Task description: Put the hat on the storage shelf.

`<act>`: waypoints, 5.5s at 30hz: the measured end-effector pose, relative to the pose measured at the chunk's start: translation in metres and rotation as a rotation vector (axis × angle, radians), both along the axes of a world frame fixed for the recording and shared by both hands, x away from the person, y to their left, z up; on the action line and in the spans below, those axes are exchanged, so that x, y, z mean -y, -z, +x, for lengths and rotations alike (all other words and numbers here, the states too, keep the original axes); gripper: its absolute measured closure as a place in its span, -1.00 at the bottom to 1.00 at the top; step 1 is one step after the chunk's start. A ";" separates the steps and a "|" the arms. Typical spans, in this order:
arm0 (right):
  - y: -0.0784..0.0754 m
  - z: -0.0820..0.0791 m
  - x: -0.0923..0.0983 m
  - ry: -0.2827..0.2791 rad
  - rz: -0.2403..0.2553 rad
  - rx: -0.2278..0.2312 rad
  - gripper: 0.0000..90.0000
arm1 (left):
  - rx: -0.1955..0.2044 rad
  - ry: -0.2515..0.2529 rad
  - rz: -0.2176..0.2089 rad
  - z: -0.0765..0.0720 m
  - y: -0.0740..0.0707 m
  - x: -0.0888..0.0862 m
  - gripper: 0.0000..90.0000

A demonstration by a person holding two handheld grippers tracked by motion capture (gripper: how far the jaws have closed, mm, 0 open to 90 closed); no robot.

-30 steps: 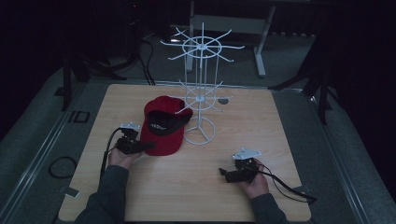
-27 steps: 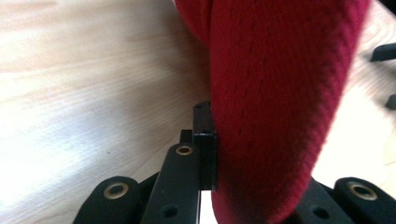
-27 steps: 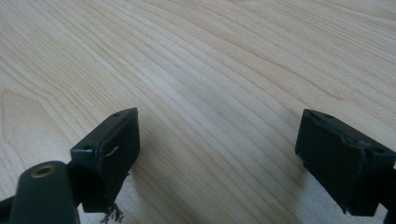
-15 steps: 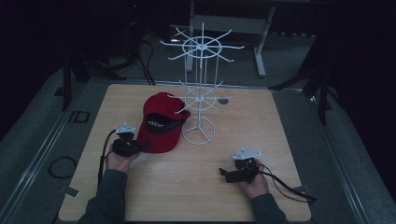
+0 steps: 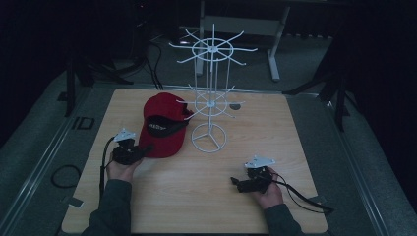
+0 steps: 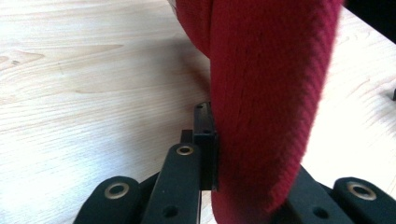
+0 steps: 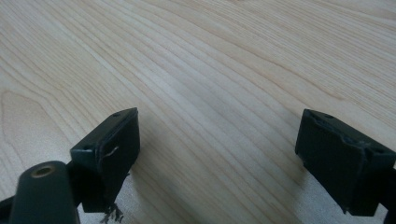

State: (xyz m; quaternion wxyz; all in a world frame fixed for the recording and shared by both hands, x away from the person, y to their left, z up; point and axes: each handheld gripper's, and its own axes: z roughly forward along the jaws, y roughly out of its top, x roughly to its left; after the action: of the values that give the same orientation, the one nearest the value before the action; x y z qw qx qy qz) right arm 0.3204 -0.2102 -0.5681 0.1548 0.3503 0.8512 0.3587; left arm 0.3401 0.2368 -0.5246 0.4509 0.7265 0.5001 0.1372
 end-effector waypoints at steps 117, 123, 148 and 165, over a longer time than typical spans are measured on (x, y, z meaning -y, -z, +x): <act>0.000 0.000 0.000 0.000 0.000 -0.001 -0.70 | 0.385 -0.238 -0.124 -0.032 -0.114 -0.033 0.90; 0.000 0.000 0.000 0.001 0.000 -0.002 -0.70 | 0.391 -0.241 -0.132 -0.032 -0.117 -0.034 0.90; 0.000 0.000 0.000 0.001 0.000 0.000 -0.70 | 0.431 -0.243 -0.141 -0.032 -0.132 -0.032 0.90; 0.000 0.000 0.000 0.000 0.000 -0.001 -0.70 | 0.457 -0.250 -0.149 -0.032 -0.140 -0.029 0.90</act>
State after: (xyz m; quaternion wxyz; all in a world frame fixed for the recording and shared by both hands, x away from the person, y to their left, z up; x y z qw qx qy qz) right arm 0.3204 -0.2102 -0.5678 0.1547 0.3506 0.8512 0.3587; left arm 0.3078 0.2657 -0.3846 0.5839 0.5741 0.4799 0.3148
